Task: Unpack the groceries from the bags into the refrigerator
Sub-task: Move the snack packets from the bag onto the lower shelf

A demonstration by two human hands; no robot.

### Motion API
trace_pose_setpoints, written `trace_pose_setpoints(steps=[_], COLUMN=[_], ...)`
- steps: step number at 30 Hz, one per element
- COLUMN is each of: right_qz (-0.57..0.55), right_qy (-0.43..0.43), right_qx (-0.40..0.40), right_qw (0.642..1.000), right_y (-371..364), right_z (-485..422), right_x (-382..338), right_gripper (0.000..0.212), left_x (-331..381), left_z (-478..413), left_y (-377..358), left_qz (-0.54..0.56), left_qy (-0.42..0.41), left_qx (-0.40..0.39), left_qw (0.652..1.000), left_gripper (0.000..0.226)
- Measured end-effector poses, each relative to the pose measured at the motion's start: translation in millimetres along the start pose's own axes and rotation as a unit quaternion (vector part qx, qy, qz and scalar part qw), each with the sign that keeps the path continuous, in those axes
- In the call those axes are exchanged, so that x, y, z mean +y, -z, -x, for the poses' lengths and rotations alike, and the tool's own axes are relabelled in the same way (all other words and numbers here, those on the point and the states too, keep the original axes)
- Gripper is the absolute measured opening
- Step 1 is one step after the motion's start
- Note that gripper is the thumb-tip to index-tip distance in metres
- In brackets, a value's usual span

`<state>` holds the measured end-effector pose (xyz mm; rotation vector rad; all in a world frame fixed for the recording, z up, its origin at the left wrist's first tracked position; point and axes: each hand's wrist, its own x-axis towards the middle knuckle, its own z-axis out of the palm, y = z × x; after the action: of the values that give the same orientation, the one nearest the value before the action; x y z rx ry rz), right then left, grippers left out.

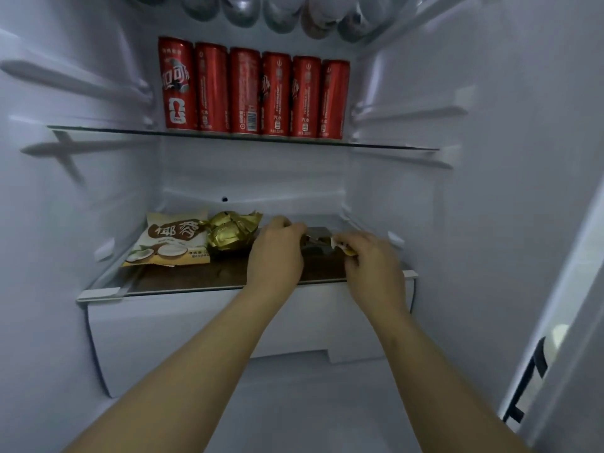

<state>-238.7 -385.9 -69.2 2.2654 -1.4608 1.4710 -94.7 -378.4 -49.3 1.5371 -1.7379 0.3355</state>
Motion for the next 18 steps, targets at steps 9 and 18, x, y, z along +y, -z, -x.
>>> trace_pose_setpoints(steps=[9, 18], right_qz=[0.058, 0.055], right_qy=[-0.034, -0.069], right_qx=[-0.04, -0.17], right_qw=[0.997, 0.981], right_y=[1, 6], right_z=[-16, -37], right_x=[13, 17], right_gripper=[0.038, 0.036], left_x=[8, 18], left_z=[-23, -38], left_y=[-10, -21], left_qz=[-0.113, -0.091], left_qy=[0.004, 0.038], left_qx=[-0.08, -0.107], left_qw=[0.99, 0.989], left_gripper=[0.02, 0.03])
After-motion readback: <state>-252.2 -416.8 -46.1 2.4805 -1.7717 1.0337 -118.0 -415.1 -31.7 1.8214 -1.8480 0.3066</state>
